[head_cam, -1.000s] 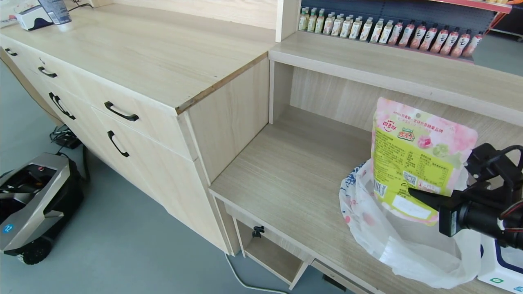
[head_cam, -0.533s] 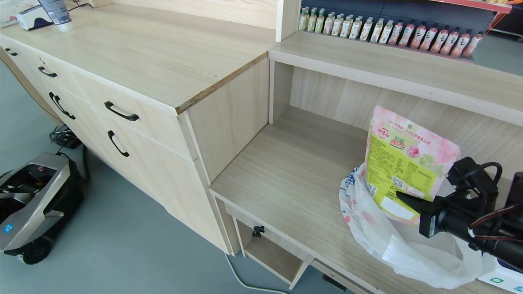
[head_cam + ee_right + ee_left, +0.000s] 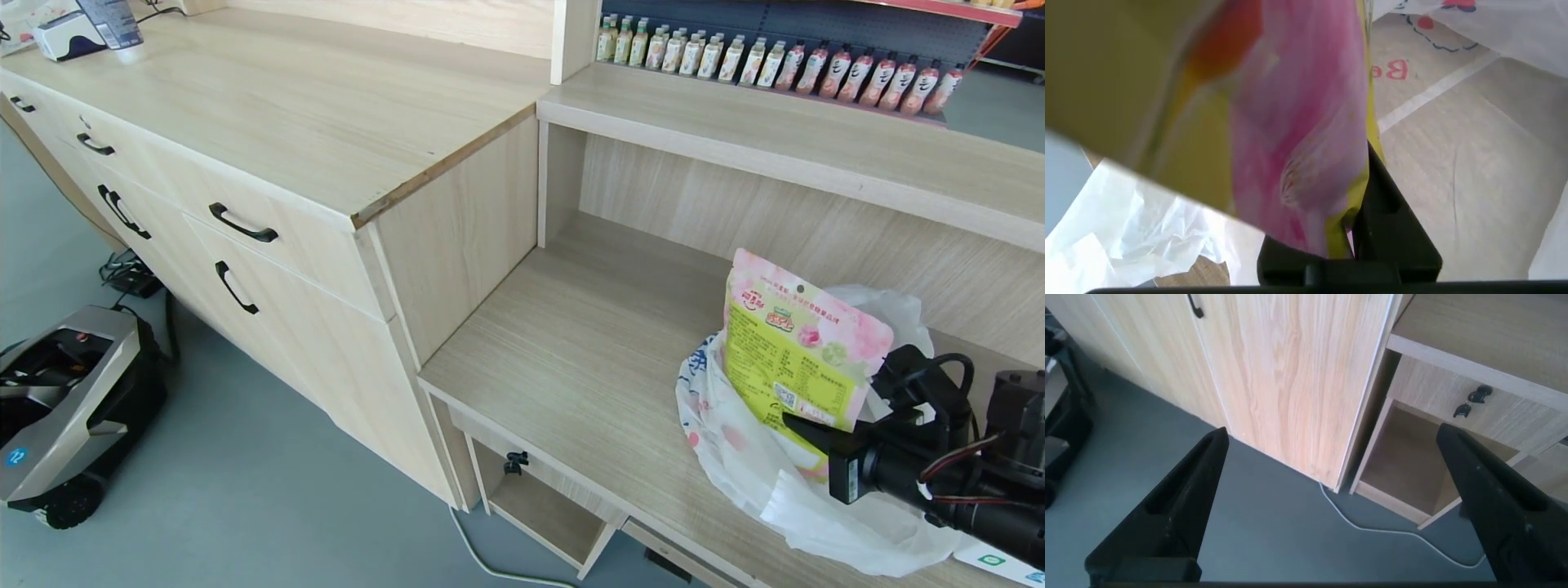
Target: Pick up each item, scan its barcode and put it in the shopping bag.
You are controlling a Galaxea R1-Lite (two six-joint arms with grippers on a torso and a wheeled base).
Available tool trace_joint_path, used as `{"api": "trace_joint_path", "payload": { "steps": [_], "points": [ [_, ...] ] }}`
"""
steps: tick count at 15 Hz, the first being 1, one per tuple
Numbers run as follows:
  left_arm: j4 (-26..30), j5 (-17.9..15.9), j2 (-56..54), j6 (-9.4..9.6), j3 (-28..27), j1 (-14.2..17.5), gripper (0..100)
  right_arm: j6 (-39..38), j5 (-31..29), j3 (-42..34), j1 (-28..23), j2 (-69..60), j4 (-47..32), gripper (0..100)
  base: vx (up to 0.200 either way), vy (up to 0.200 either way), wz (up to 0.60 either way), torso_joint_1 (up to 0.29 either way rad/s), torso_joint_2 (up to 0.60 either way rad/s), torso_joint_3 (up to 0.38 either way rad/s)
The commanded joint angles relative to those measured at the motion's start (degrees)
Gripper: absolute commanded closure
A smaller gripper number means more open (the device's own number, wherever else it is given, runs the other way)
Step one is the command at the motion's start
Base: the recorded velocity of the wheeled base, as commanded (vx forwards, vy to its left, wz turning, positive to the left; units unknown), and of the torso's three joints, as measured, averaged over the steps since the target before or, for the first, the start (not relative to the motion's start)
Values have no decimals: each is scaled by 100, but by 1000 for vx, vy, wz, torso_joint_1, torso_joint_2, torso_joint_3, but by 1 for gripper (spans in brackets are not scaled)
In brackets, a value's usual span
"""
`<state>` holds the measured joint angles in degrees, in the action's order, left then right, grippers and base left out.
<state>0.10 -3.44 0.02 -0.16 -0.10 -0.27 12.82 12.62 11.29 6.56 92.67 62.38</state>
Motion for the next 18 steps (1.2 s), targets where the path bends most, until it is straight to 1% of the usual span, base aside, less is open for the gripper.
{"api": "trace_joint_path", "payload": {
  "steps": [1,4,5,10,14,17,18],
  "points": [
    [-1,1,-2,-2,1,0,0,1,-5,-30,3,40,-24,100,0,0,0,0,0,0],
    [-1,1,-2,-2,1,0,0,1,-5,-39,3,67,-24,100,0,0,0,0,0,0],
    [-1,1,-2,-2,1,0,0,-8,-5,-39,3,58,-33,0,0,0,0,0,0,0],
    [-1,1,-2,-2,1,0,0,-17,13,14,56,-241,-86,0,0,0,0,0,0,0],
    [-1,1,-2,-2,1,0,0,18,21,313,452,-1243,-147,0,0,0,0,0,0,0],
    [-1,1,-2,-2,1,0,0,89,21,348,522,-2078,-806,0,0,0,0,0,0,0],
    [-1,1,-2,-2,1,0,0,106,13,374,522,-2693,-1422,0,0,0,0,0,0,0]
  ]
}}
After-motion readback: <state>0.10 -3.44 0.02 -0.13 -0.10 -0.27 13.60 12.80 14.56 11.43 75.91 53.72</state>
